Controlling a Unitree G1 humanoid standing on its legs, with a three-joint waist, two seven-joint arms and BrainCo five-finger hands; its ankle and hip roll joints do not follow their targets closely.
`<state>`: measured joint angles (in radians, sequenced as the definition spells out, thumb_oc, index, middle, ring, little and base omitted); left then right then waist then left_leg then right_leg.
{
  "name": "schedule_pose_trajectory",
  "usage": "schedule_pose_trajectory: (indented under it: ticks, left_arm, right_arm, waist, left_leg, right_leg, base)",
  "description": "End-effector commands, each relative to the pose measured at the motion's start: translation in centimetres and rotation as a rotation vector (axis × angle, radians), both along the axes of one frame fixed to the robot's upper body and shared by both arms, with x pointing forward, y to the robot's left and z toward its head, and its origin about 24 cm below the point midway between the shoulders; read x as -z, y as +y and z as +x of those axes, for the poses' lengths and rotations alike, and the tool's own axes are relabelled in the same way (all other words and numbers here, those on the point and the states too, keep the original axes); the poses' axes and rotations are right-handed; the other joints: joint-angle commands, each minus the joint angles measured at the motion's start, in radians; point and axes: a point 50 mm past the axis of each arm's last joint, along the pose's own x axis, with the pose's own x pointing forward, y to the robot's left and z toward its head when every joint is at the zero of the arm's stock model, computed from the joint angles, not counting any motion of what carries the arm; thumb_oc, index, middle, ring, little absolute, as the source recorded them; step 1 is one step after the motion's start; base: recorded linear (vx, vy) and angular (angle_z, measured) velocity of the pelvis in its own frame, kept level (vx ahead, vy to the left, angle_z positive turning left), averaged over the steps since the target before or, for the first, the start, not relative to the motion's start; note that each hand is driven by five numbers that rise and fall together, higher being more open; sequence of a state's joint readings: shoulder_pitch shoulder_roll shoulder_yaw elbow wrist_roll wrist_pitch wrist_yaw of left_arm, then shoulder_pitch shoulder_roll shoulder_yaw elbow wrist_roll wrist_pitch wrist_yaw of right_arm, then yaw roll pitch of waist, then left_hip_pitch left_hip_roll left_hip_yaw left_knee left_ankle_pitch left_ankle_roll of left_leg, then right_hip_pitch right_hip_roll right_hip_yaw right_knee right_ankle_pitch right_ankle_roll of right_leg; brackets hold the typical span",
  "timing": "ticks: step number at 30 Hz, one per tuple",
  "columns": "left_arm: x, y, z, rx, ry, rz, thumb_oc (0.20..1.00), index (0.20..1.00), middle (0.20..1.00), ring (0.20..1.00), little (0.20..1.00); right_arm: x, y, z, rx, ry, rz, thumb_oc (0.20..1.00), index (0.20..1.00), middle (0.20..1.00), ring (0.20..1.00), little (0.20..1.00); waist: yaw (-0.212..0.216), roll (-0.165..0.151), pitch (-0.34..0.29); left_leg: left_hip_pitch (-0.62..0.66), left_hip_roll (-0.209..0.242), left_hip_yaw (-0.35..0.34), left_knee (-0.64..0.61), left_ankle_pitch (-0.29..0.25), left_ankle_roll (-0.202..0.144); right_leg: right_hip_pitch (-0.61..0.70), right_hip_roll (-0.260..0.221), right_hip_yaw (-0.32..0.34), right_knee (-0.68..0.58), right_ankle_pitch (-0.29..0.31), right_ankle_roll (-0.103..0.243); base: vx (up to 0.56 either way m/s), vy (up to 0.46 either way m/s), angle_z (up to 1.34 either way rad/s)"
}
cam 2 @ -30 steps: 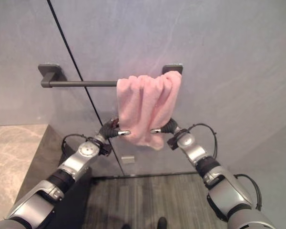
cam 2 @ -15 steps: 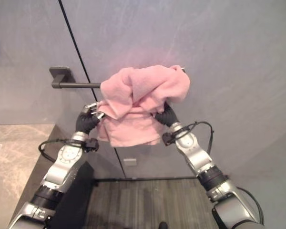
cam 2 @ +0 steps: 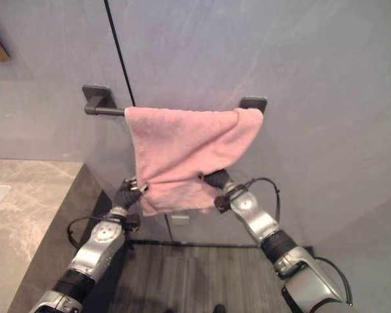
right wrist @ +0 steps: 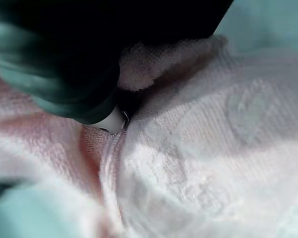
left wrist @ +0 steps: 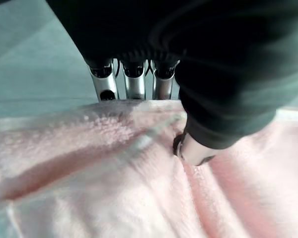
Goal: Put brush and paste in cup on sink, flatten towel.
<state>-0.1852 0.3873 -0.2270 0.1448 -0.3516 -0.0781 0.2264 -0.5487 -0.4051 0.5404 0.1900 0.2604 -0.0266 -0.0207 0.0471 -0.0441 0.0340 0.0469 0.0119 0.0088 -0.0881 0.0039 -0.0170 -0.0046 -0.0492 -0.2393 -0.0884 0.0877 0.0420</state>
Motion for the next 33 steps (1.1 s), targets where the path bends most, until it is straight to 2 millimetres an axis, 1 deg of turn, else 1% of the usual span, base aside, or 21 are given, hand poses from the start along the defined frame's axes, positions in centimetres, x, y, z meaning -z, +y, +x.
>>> schedule_pose_trajectory:
  ticks: [1,2,5,7,9,12,13,15,16,20,27,29,31,32,33]
  left_arm:
    - [-5.4,0.9,0.8,-0.022,-0.254,0.004,0.2,0.2,0.2,0.2,0.2]
    - [-6.8,0.9,0.3,-0.028,-0.327,-0.011,0.2,0.2,0.2,0.2,0.2]
    - [-7.2,1.0,0.0,-0.041,-0.353,-0.022,0.2,0.2,0.2,0.2,0.2]
    - [-8.0,1.4,-0.6,-0.06,-0.397,-0.02,0.2,0.2,0.2,0.2,0.2]
    - [-8.4,1.8,-1.1,-0.084,-0.427,-0.024,0.2,0.2,0.2,0.2,0.2]
    - [-8.5,2.3,-1.5,-0.113,-0.44,0.015,0.2,0.2,0.2,0.2,0.2]
    - [-8.5,2.3,-1.5,-0.114,-0.439,0.016,0.2,0.2,0.2,0.2,0.2]
    - [-8.7,2.9,-2.1,-0.142,-0.455,0.039,0.2,0.2,0.2,0.2,0.2]
    - [-8.6,3.0,-2.1,-0.143,-0.454,0.039,0.2,0.2,0.2,0.2,0.2]
    - [-7.9,4.0,-2.8,-0.19,-0.424,0.031,0.2,0.2,0.2,0.2,0.2]
    - [-6.5,4.5,-2.9,-0.226,-0.366,0.027,0.2,0.2,0.2,0.2,0.2]
    - [-4.9,4.6,-2.7,-0.243,-0.297,-0.004,0.2,0.2,0.2,0.2,0.2]
    - [-4.0,4.7,-2.4,-0.258,-0.255,-0.006,0.2,0.2,0.2,0.2,0.2]
    - [-2.8,4.6,-2.4,-0.254,-0.199,-0.006,0.2,0.2,0.2,0.2,0.2]
    - [-2.3,4.6,-2.3,-0.26,-0.176,-0.011,0.2,0.2,0.2,0.2,0.2]
  right_arm:
    - [-7.3,0.4,0.2,-0.018,-0.298,0.153,0.2,0.2,0.2,0.2,0.2]
    - [-8.5,0.7,-0.6,-0.041,-0.352,0.195,0.2,0.2,0.2,0.2,0.2]
    - [-8.4,0.9,-0.9,-0.049,-0.356,0.204,0.2,0.2,0.2,0.2,0.2]
    - [-8.3,1.2,-1.5,-0.069,-0.358,0.224,0.2,0.2,0.2,0.2,0.2]
    - [-7.9,1.4,-1.9,-0.088,-0.344,0.224,0.2,0.2,0.2,0.2,0.2]
    - [-7.0,1.8,-2.1,-0.105,-0.303,0.228,0.2,0.2,0.2,0.2,0.2]
    - [-7.0,1.8,-2.1,-0.106,-0.302,0.228,0.2,0.2,0.2,0.2,0.2]
    - [-6.2,2.2,-2.4,-0.125,-0.257,0.254,0.2,0.2,0.2,0.2,0.2]
    - [-6.2,2.3,-2.4,-0.126,-0.256,0.254,0.2,0.2,0.2,0.2,0.2]
    - [-5.4,3.3,-2.6,-0.166,-0.207,0.25,0.2,0.2,0.2,0.2,0.2]
    - [-5.2,4.6,-2.4,-0.187,-0.18,0.255,0.2,0.2,0.2,0.2,0.2]
    - [-4.4,5.4,-2.0,-0.191,-0.145,0.232,0.2,0.2,0.2,0.2,0.2]
    - [-3.8,5.5,-1.6,-0.163,-0.128,0.203,0.2,0.2,0.2,0.2,0.2]
    - [-3.0,5.5,-1.4,-0.145,-0.097,0.189,0.2,0.2,0.2,0.2,0.2]
    - [-2.6,5.6,-1.3,-0.139,-0.087,0.175,0.2,0.2,0.2,0.2,0.2]
  waist:
    - [0.028,-0.032,-0.012]
    - [0.028,-0.033,-0.014]
    - [0.028,-0.034,-0.014]
    - [0.029,-0.034,-0.014]
    - [0.034,-0.038,-0.01]
    - [0.041,-0.039,-0.006]
    - [0.041,-0.039,-0.007]
    - [0.048,-0.039,0.0]
    - [0.047,-0.039,-0.001]
    - [0.061,-0.042,0.006]
    - [0.074,-0.044,0.01]
    - [0.078,-0.047,0.011]
    - [0.083,-0.047,0.011]
    - [0.083,-0.047,0.01]
    - [0.084,-0.047,0.009]
  left_leg:
    - [-0.001,0.003,-0.02,0.001,-0.015,-0.019]
    - [0.002,0.004,-0.017,0.001,-0.017,-0.019]
    - [0.004,0.003,-0.016,0.001,-0.019,-0.018]
    - [0.007,0.002,-0.017,0.001,-0.022,-0.017]
    - [0.005,0.002,-0.017,0.001,-0.023,-0.016]
    - [0.004,0.001,-0.018,0.001,-0.024,-0.016]
    - [0.004,0.0,-0.018,0.001,-0.024,-0.016]
    - [0.001,-0.001,-0.019,0.001,-0.023,-0.015]
    - [0.0,-0.001,-0.02,0.001,-0.023,-0.015]
    - [-0.003,-0.002,-0.021,0.001,-0.021,-0.013]
    - [-0.005,-0.003,-0.022,0.001,-0.021,-0.01]
    - [-0.006,-0.003,-0.023,0.001,-0.021,-0.009]
    - [-0.009,-0.004,-0.025,0.001,-0.02,-0.008]
    - [-0.009,-0.004,-0.025,0.001,-0.02,-0.008]
    - [-0.009,-0.004,-0.026,0.001,-0.02,-0.007]
  right_leg:
    - [0.066,-0.066,0.011,0.024,-0.045,0.093]
    - [0.067,-0.067,0.012,0.024,-0.047,0.094]
    - [0.069,-0.069,0.012,0.023,-0.049,0.093]
    - [0.072,-0.069,0.014,0.024,-0.052,0.092]
    - [0.073,-0.07,0.012,0.024,-0.053,0.092]
    - [0.074,-0.071,0.01,0.021,-0.053,0.092]
    - [0.074,-0.071,0.01,0.021,-0.053,0.092]
    - [0.072,-0.073,0.007,0.021,-0.053,0.092]
    - [0.072,-0.073,0.007,0.021,-0.053,0.092]
    - [0.07,-0.074,0.004,0.016,-0.05,0.092]
    - [0.072,-0.075,0.004,0.008,-0.048,0.093]
    - [0.07,-0.076,0.005,0.007,-0.046,0.093]
    - [0.07,-0.076,0.005,0.005,-0.046,0.093]
    - [0.071,-0.076,0.004,0.004,-0.046,0.094]
    - [0.072,-0.076,0.005,0.004,-0.046,0.094]
  base:
    - [0.03,0.024,0.0]
    - [0.03,0.028,0.0]
    - [0.0,0.0,0.0]
    - [0.0,0.0,0.0]
    - [0.0,0.0,0.0]
    - [0.0,0.0,0.0]
    - [0.0,0.0,0.0]
    - [0.0,0.0,0.0]
    - [0.0,0.0,0.0]
    - [0.0,0.0,0.0]
    - [0.0,0.0,0.0]
    - [0.0,0.0,0.0]
    - [0.0,0.0,0.0]
    - [0.0,0.0,0.0]
    - [0.0,0.0,0.0]
